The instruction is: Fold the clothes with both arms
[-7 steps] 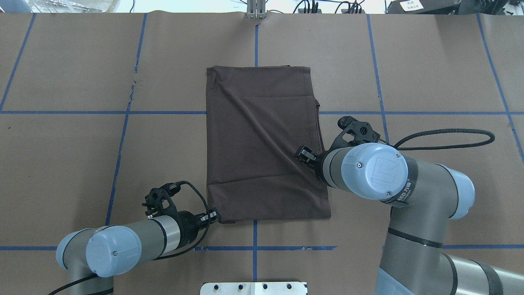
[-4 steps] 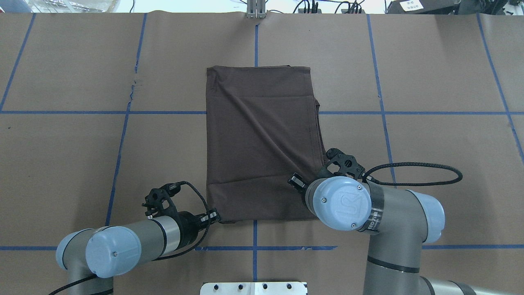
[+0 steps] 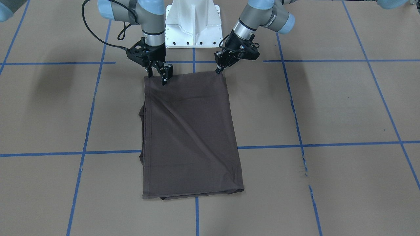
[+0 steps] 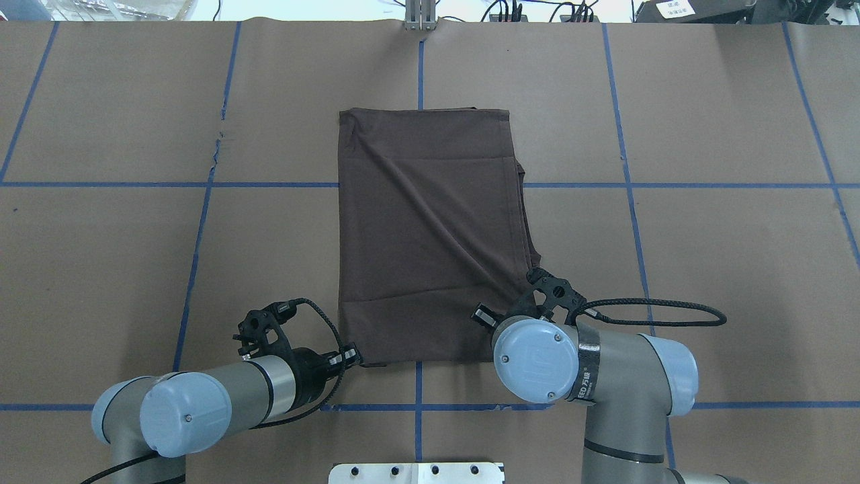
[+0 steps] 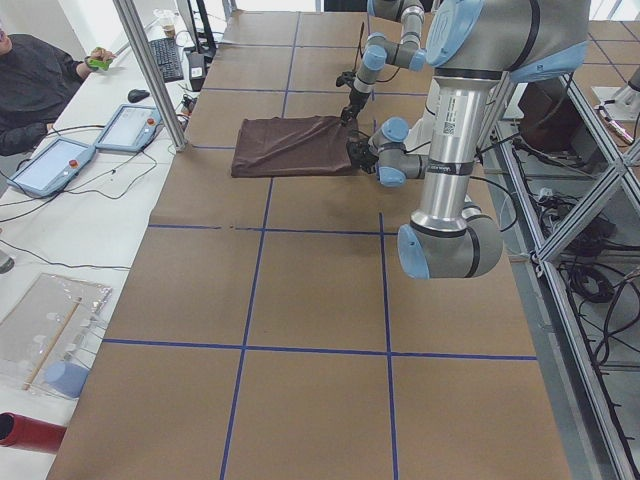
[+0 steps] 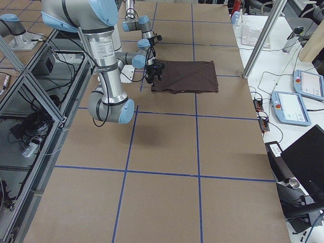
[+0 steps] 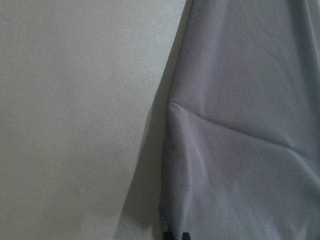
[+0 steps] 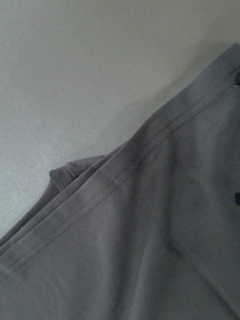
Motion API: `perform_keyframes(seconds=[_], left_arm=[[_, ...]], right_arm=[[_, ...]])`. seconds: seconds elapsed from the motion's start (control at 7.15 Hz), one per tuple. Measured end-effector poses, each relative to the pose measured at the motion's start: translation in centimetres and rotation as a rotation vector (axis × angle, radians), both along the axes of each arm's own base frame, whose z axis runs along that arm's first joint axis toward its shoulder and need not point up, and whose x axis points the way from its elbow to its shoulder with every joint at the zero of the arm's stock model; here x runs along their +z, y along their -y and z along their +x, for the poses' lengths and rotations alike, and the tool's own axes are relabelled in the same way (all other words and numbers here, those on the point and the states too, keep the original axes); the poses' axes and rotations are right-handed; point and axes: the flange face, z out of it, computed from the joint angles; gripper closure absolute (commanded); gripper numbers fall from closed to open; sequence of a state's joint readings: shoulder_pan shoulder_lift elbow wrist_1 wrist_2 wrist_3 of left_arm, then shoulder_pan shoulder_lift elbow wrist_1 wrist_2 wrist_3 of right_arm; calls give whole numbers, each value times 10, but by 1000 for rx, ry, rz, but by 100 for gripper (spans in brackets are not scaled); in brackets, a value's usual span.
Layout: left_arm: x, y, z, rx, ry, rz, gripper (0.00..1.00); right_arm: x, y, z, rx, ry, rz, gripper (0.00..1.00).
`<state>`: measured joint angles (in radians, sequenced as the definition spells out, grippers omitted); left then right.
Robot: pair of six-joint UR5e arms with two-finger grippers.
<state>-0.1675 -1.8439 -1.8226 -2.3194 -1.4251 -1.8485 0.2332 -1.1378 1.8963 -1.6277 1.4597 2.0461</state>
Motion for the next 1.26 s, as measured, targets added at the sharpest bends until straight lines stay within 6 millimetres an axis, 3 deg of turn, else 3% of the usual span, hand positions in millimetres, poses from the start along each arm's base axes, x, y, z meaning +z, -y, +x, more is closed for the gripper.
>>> perform_keyframes(seconds=[0.84,0.98,1.12,1.26], left_arm=[[-1,-1,-1,1,-3,0,100],[-1,-1,-2,1,-3,-1,100],[-1,-1,-2,0,-4,-1,100],[-1,-1,-2,0,-4,-1,100]], right_arm=[[6,5,-19,8,-31,5,24],[6,5,-21,8,-33,5,27],[6,5,-23,8,-33,5,46],[6,5,-23,8,-34,4,86]])
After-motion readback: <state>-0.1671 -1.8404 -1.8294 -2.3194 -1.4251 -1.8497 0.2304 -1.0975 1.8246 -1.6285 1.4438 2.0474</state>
